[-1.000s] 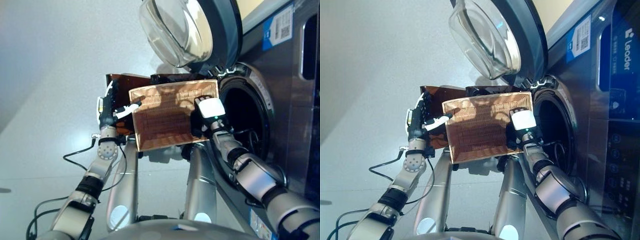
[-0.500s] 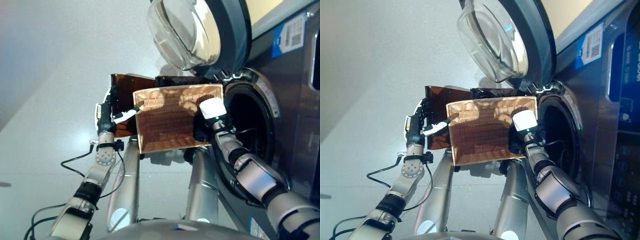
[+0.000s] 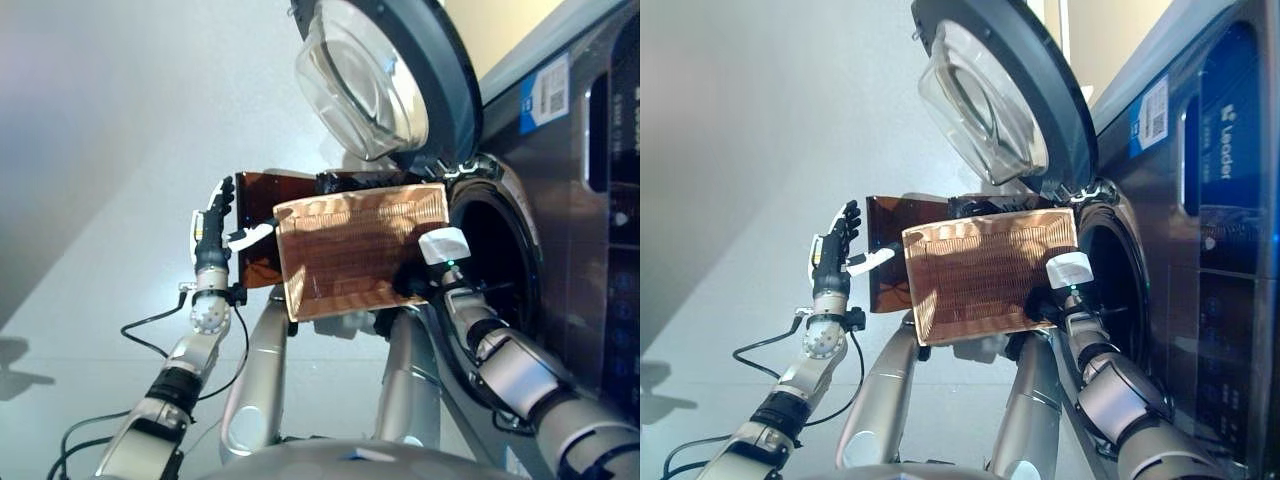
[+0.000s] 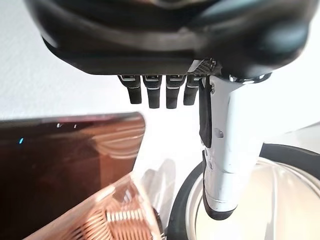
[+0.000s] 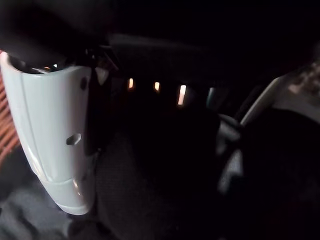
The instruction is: Pick up the clothes and place them into the washing machine
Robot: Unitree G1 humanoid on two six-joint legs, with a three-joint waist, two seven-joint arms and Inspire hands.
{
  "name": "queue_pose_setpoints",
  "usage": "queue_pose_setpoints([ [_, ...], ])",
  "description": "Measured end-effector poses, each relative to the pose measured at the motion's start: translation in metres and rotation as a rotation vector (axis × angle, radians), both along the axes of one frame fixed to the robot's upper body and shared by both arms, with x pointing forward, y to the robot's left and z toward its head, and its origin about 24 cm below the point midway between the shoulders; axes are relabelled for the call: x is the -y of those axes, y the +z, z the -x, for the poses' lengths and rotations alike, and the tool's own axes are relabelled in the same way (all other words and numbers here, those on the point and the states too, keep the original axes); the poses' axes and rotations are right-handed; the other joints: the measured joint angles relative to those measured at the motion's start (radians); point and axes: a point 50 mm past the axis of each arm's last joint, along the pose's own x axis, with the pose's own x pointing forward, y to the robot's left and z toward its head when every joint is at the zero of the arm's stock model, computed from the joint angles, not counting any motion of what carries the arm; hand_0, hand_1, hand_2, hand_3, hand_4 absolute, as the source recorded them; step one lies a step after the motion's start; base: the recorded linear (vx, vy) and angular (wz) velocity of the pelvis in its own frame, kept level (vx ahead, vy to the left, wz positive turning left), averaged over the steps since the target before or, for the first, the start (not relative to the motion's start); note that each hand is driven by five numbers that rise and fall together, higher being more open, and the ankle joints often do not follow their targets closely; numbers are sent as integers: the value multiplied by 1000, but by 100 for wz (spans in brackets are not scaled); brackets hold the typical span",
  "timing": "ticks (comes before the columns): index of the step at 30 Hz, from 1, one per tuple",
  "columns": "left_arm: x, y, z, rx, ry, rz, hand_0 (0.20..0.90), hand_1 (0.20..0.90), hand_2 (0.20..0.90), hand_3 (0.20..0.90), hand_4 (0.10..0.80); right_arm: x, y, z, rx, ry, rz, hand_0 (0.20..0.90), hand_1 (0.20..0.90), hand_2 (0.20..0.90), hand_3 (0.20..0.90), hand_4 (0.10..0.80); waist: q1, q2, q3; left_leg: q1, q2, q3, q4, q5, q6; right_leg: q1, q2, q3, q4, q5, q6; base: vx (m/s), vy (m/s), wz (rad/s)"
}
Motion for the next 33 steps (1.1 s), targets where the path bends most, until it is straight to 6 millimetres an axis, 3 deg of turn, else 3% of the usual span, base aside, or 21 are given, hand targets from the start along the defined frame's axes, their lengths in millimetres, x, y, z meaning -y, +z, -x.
queue_pose_setpoints([
  [5, 3, -8, 6, -28, 1, 12, 900, 900, 900, 900, 800, 11, -1, 6, 34, -124, -98, 200, 200, 200, 200, 300, -2, 44, -10, 73, -12, 27, -61, 16, 15, 58, 2, 22, -64, 31, 20, 13, 108, -16],
  [12, 8, -15, 11, -53, -2, 28, 900, 900, 900, 900, 800, 27, 11, 2, 247, -413, -451, 200, 200, 200, 200, 300, -3, 88, -24, 129, -21, 67, -112, 28, 37, 99, 7, 50, -131, 78, 39, 7, 68, -15],
  [18, 5, -26, 22, -93, 9, 31, 900, 900, 900, 900, 800, 29, 24, -7, 416, -540, -697, 200, 200, 200, 200, 300, -12, 112, -34, 156, -26, 74, -144, 39, 40, 118, 7, 57, -159, 86, 44, 22, 25, -4],
  [22, 3, -35, 32, -131, 18, 31, 900, 900, 900, 900, 800, 33, 35, -12, 641, -739, -1046, 200, 200, 200, 200, 300, -23, 129, -40, 158, -30, 74, -147, 41, 43, 127, 5, 57, -174, 93, 50, 15, 12, 1],
  [27, 4, -35, 32, -130, 14, 29, 900, 900, 900, 900, 800, 38, 39, -12, 881, -930, -1394, 200, 200, 200, 200, 300, -26, 131, -41, 158, -34, 76, -151, 42, 46, 128, 5, 57, -178, 100, 53, 2, 15, 0],
  [33, 8, -37, 33, -141, -7, 23, 900, 900, 900, 900, 800, 23, 33, -11, 1124, -1077, -1827, 200, 200, 200, 200, 300, -37, 138, -41, 169, -32, 103, -161, 41, 50, 124, 13, 82, -200, 112, 53, 5, 29, -13],
])
